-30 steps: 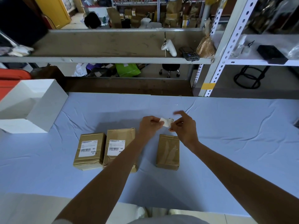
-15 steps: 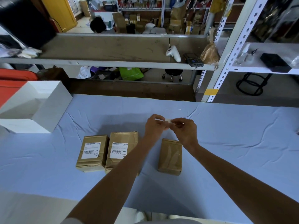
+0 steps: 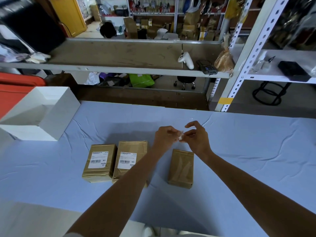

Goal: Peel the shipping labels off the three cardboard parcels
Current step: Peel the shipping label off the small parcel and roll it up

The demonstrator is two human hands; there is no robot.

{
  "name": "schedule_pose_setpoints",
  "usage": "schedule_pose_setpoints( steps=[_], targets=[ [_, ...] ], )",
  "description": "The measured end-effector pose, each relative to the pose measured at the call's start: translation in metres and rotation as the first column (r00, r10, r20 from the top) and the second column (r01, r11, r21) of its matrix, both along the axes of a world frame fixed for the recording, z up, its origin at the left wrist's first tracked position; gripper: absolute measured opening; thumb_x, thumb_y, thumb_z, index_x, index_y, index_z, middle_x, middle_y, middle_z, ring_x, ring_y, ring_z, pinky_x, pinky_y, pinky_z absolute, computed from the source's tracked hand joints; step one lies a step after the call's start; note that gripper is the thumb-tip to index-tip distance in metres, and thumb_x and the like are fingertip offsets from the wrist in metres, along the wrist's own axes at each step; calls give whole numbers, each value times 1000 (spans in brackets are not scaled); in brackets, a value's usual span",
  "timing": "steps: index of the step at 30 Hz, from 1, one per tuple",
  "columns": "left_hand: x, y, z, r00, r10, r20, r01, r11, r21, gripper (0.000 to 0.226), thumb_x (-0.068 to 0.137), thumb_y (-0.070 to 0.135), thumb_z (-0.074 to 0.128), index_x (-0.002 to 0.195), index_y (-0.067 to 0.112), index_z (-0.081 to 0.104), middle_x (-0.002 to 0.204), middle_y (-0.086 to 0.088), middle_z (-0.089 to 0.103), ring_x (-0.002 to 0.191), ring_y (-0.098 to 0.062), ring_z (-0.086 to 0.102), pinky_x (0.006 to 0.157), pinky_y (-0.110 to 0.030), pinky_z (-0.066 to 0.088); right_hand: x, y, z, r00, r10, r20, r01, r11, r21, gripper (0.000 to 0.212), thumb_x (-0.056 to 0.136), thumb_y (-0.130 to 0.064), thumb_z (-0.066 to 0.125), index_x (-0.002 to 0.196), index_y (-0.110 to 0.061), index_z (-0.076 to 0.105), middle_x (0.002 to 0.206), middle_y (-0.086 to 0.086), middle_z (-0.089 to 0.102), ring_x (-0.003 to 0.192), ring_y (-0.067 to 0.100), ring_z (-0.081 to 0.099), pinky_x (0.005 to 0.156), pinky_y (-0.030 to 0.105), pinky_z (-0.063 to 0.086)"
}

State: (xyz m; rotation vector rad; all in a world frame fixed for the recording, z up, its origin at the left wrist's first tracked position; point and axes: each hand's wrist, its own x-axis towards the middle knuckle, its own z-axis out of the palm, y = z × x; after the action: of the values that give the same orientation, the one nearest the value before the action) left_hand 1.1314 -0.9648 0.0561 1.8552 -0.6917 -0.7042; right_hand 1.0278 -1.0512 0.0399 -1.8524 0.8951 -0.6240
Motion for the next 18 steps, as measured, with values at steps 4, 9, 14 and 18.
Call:
schedule_pose_setpoints(
  steps=[4,9,14,18],
  targets=[
    [-2,1,-5,1000,14,9,-14,1000,25,18,82,12,71,94,-2,72,101,-19,71,97,-29,66,95,-29,49,-3,-12,11,993,119,-3,-119,992,-48,11,77,1,75,83,-8,73,73,2,70,64,11,69,62,16,53],
    [0,10,-14,978,4,-210,-19,998,-67,9,76,15,75,83,18,70,70,15,72,70,-4,69,78,-28,57,-4,-15,15,989,145,-27,-147,983,-111,10,77,-1,76,85,-6,78,77,0,71,66,10,68,64,9,53],
    [-1,3,-5,982,29,-186,-38,998,-45,13,82,4,70,94,-2,71,91,-13,73,85,-23,69,92,-39,54,-2,-18,16,983,167,-72,-171,984,-55,13,77,-5,77,90,-6,77,82,1,72,72,11,68,68,10,53],
    [4,-3,-7,994,23,-109,-18,999,46,26,87,-2,61,110,-14,62,113,-33,62,88,-32,61,103,-37,46,-4,-14,20,965,256,-55,-259,964,-53,15,74,2,78,88,-3,76,81,1,72,72,9,69,69,11,53]
  ],
)
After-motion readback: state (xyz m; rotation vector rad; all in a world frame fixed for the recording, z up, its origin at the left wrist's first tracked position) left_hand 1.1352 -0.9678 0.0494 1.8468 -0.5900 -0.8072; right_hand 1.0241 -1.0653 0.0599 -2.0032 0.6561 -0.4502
